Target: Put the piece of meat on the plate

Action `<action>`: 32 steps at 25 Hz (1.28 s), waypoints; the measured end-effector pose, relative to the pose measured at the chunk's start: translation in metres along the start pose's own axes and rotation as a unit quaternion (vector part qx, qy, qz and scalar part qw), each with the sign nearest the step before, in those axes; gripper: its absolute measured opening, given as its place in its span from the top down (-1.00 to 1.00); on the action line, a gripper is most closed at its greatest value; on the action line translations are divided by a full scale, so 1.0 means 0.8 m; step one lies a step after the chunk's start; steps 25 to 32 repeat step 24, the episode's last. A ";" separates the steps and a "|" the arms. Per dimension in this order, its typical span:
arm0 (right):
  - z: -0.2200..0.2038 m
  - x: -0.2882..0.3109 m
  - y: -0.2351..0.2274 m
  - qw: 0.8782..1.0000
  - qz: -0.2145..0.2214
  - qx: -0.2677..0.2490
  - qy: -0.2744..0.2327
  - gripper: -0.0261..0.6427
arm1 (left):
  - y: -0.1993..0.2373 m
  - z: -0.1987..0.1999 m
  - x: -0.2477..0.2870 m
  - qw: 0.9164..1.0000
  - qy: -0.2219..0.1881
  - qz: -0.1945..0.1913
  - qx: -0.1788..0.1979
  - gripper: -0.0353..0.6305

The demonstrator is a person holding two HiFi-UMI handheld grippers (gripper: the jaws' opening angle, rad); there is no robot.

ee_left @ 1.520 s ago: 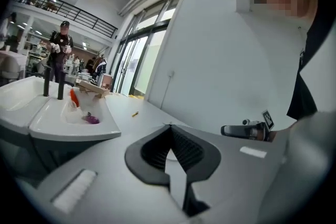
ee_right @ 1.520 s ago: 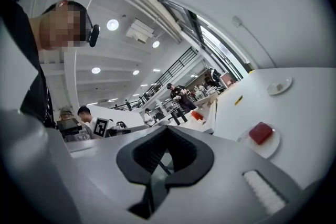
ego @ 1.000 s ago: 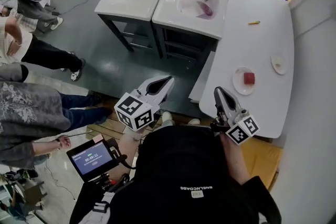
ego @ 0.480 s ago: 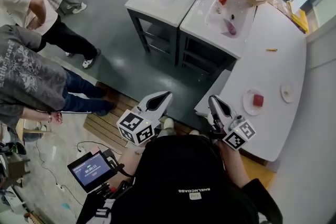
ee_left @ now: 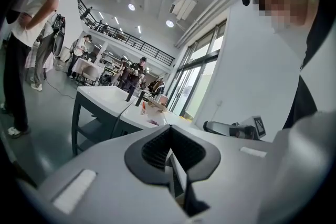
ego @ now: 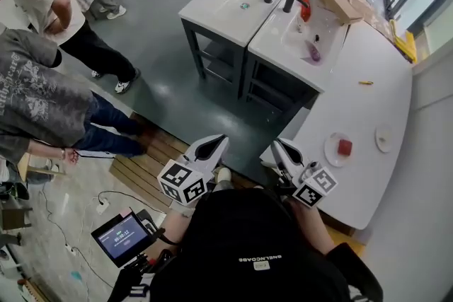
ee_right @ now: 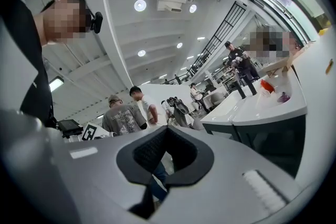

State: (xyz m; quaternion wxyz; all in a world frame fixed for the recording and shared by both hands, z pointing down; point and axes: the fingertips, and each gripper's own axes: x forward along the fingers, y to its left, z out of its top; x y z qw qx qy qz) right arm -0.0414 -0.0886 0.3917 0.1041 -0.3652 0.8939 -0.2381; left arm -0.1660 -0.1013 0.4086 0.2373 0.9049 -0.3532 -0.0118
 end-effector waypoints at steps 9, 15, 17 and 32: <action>-0.004 0.006 0.001 1.000 0.017 0.011 0.018 0.91 | -0.002 0.003 -0.005 1.000 -0.003 0.018 -0.003 0.83; -0.007 0.004 0.002 0.999 0.022 0.012 0.020 0.91 | -0.001 -0.001 -0.014 1.000 -0.005 0.030 -0.003 0.83; -0.010 0.001 0.005 0.999 0.024 0.011 0.020 0.91 | -0.005 -0.004 -0.018 1.000 -0.005 0.031 -0.002 0.83; -0.031 -0.026 0.028 0.999 0.030 0.010 0.016 0.91 | -0.023 -0.025 -0.046 0.999 -0.008 0.038 -0.001 0.83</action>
